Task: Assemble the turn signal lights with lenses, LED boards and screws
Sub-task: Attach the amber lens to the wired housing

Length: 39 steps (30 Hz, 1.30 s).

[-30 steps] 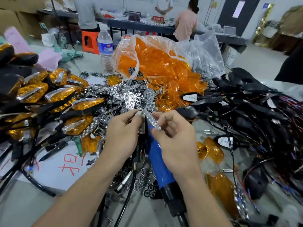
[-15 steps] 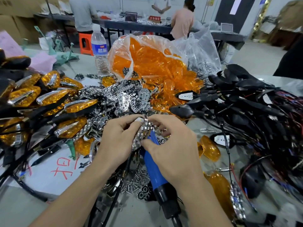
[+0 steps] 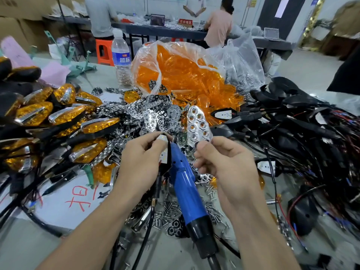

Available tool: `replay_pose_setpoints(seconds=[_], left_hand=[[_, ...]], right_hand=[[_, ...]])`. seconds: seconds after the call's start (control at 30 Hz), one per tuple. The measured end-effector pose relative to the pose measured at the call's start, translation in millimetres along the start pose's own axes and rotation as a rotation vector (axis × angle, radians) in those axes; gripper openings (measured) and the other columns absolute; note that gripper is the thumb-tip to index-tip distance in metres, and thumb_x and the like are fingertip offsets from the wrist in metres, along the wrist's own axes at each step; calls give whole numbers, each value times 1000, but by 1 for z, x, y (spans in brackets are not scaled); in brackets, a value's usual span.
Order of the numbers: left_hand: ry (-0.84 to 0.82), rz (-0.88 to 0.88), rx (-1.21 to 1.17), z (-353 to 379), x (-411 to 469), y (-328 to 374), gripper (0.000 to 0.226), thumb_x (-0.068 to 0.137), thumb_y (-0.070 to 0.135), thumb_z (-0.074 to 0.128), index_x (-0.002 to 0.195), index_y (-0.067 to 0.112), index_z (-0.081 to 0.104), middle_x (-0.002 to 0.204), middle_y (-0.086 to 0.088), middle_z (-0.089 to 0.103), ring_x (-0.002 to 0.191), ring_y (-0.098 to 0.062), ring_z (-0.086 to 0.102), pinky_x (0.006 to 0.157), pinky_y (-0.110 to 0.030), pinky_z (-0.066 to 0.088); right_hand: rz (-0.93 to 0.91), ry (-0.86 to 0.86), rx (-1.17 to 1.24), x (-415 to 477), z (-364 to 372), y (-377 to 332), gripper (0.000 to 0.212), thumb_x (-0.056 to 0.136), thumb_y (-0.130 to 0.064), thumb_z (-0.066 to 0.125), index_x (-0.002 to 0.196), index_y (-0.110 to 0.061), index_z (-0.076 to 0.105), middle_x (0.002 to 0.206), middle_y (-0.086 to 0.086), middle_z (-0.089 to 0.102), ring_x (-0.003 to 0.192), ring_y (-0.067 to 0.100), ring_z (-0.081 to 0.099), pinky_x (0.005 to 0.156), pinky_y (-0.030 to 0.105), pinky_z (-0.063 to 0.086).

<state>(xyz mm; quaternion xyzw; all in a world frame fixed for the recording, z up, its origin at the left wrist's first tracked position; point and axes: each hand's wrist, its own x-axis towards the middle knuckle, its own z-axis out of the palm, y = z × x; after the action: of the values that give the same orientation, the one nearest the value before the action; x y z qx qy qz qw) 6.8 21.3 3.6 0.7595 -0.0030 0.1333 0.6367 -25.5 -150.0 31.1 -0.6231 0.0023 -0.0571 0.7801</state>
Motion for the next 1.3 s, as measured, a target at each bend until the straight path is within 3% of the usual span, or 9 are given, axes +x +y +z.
replay_pose_setpoints(seconds=[0.07, 0.2, 0.3, 0.5, 0.7, 0.97, 1.07, 1.17, 1.3], left_hand=[[12, 9, -25, -1, 0, 1, 26, 98, 28, 55, 89, 33, 78, 73, 4, 72, 65, -12, 62, 55, -21, 52], [52, -98, -124, -1, 2, 2, 31, 99, 31, 56, 91, 49, 79, 84, 15, 78, 75, -4, 69, 65, -25, 56], [57, -164, -218, -1, 3, 3, 24, 103, 27, 57, 105, 34, 80, 92, 5, 79, 84, -16, 70, 72, -34, 54], [-28, -251, -413, -5, 1, 11, 26, 101, 18, 63, 91, 29, 84, 91, -8, 80, 73, -18, 69, 59, -28, 57], [-98, -318, -521, -9, 6, 8, 29, 99, 11, 61, 96, 28, 84, 105, -14, 80, 93, -29, 75, 82, -43, 62], [-132, -320, -539, -10, 5, 7, 20, 98, 15, 63, 99, 17, 83, 110, -17, 78, 91, -25, 75, 75, -39, 64], [-125, -322, -501, -8, 5, 6, 23, 98, 11, 60, 103, 15, 82, 116, -24, 74, 96, -32, 71, 91, -50, 60], [-98, -321, -489, -7, 5, 4, 21, 100, 13, 61, 107, 15, 81, 110, -19, 77, 101, -34, 75, 77, -40, 62], [-62, -319, -467, -7, 6, 4, 22, 104, 15, 60, 111, 19, 80, 108, -16, 78, 105, -36, 74, 79, -39, 64]], right_hand=[[53, -78, -10, -5, 10, 2, 22, 93, -4, 71, 72, -6, 74, 70, 13, 67, 55, 17, 58, 48, 23, 44], [95, -56, -120, -11, 30, 12, 24, 95, -8, 70, 76, 7, 66, 64, 12, 64, 48, 16, 54, 46, 23, 37], [58, -27, -274, -13, 34, 17, 30, 95, -20, 71, 69, -6, 71, 63, 16, 68, 49, 17, 56, 52, 28, 42], [53, -48, -403, -19, 42, 16, 32, 97, -29, 66, 68, -15, 72, 61, 13, 70, 47, 25, 60, 52, 34, 45], [16, -11, -530, -21, 47, 11, 34, 94, -33, 67, 64, -17, 71, 50, 3, 64, 47, 20, 58, 62, 46, 56], [-4, 54, -404, -19, 45, 13, 14, 82, -17, 82, 69, -22, 78, 56, 0, 70, 48, 19, 63, 52, 31, 54], [-79, 139, -462, -15, 43, 18, 19, 78, -12, 85, 67, -26, 76, 62, -10, 72, 58, 16, 68, 56, 29, 55], [-134, 172, -470, -12, 41, 20, 32, 77, -11, 86, 64, -36, 73, 67, -18, 72, 62, 5, 67, 57, 18, 55], [-165, 88, -486, -9, 41, 17, 24, 87, -17, 80, 83, -40, 74, 67, -7, 71, 60, 10, 64, 65, 39, 57]])
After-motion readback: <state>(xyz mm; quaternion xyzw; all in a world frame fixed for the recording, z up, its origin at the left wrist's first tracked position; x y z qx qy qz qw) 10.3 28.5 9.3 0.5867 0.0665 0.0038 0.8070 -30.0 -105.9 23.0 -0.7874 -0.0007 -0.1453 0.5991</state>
